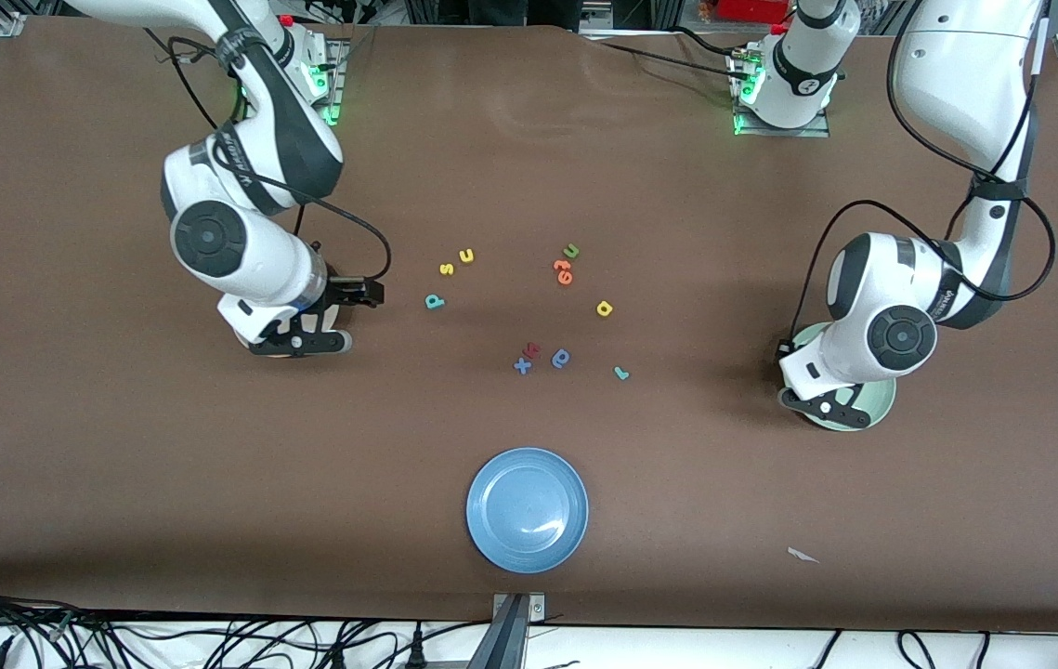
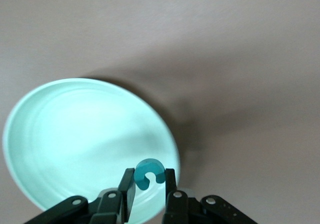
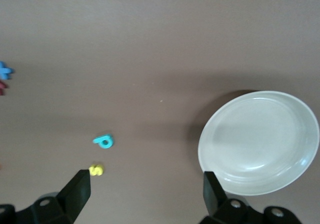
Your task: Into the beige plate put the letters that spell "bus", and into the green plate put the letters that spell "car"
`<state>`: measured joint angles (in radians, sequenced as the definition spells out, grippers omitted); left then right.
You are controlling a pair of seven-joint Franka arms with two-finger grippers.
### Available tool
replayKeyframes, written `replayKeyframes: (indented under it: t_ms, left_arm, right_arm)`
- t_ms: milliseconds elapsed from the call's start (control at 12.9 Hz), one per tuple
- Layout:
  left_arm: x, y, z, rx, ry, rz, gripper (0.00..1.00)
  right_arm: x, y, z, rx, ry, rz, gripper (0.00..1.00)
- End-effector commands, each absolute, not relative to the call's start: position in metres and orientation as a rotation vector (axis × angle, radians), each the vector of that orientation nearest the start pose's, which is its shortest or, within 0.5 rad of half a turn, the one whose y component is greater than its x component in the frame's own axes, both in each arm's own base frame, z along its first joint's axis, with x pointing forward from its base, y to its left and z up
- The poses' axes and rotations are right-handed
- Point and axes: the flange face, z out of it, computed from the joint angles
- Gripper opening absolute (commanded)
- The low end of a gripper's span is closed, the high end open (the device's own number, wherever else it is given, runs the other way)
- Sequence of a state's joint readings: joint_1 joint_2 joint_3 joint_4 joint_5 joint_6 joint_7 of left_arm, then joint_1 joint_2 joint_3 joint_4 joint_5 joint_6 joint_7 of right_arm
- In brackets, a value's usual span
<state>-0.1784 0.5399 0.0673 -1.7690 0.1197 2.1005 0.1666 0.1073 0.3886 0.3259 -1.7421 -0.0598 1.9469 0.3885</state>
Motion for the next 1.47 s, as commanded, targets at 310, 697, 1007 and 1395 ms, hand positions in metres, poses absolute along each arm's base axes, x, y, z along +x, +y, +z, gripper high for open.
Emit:
replayKeyframes:
  t_ms: [310,697,1007,1395]
  left_arm:
    - [0.638,-0.087,0.239,-2.953,0.599,0.303,1.0]
    - [0.61,-0.22,0.235,-3.162,0.003,0.217,1.0]
    - [0.566,-0.301,0.216,-3.157,-0.27,0.143,1.0]
    - [0.501,-0.355,0.182,-3.166,-0.406,0.066,1.0]
  right_arm:
    - [0.565,0.304,0.309,-3.154,0.013,0.185,1.0]
    - [0.514,0.319,0.245,-3.085,-0.131,0.039,1.0]
    - [0.493,0.337,0.216,-3.056,-0.287,-0.037,1.0]
    - [0.476,0.338,0.179,-3.029,-0.368,-0.053,1.0]
